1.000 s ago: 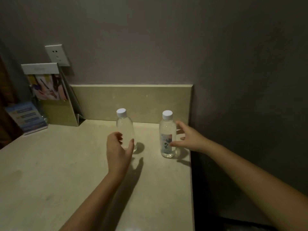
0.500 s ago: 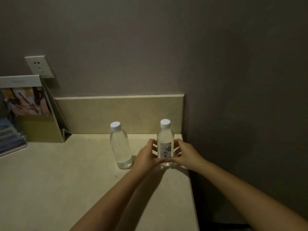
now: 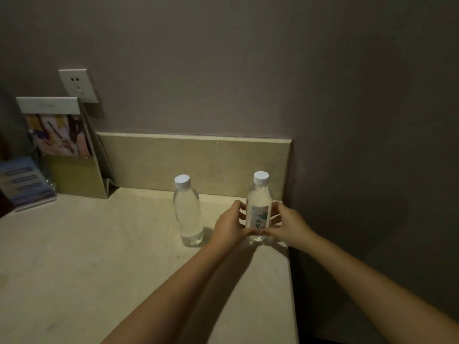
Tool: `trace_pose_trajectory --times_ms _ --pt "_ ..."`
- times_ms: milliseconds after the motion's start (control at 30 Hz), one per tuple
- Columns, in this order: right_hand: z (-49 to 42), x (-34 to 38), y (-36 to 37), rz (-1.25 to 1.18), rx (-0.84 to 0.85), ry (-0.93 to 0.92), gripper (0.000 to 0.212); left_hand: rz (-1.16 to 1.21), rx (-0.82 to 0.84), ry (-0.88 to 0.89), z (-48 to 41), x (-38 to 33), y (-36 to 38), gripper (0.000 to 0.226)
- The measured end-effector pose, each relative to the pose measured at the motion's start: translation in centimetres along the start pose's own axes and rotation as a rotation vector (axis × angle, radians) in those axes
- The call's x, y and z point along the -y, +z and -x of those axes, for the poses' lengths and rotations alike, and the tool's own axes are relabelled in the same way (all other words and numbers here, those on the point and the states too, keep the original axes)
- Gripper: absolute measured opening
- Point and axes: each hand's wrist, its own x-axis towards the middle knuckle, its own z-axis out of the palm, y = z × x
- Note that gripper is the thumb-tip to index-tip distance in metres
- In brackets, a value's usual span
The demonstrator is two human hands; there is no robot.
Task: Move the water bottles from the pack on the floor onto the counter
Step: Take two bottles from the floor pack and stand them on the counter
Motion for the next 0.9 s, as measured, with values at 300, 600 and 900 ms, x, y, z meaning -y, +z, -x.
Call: trace_pose_trajectory --times_ms 300,600,900 --pt "3.9 2.1 3.1 0.077 -0.01 0.006 0.057 0.08 0.004 0.017 5.5 1.9 -2.3 0.052" --pt "9.8 9.5 14.0 0.034 -0.101 0.02 0.057 0.129 0.042 0.092 14.7 8.1 -11.0 0.052" --pt "10.3 16.0 22.6 -0.046 -0.077 0.003 0.048 0.036 0.012 0.036 19.0 13.8 -18.3 0.067"
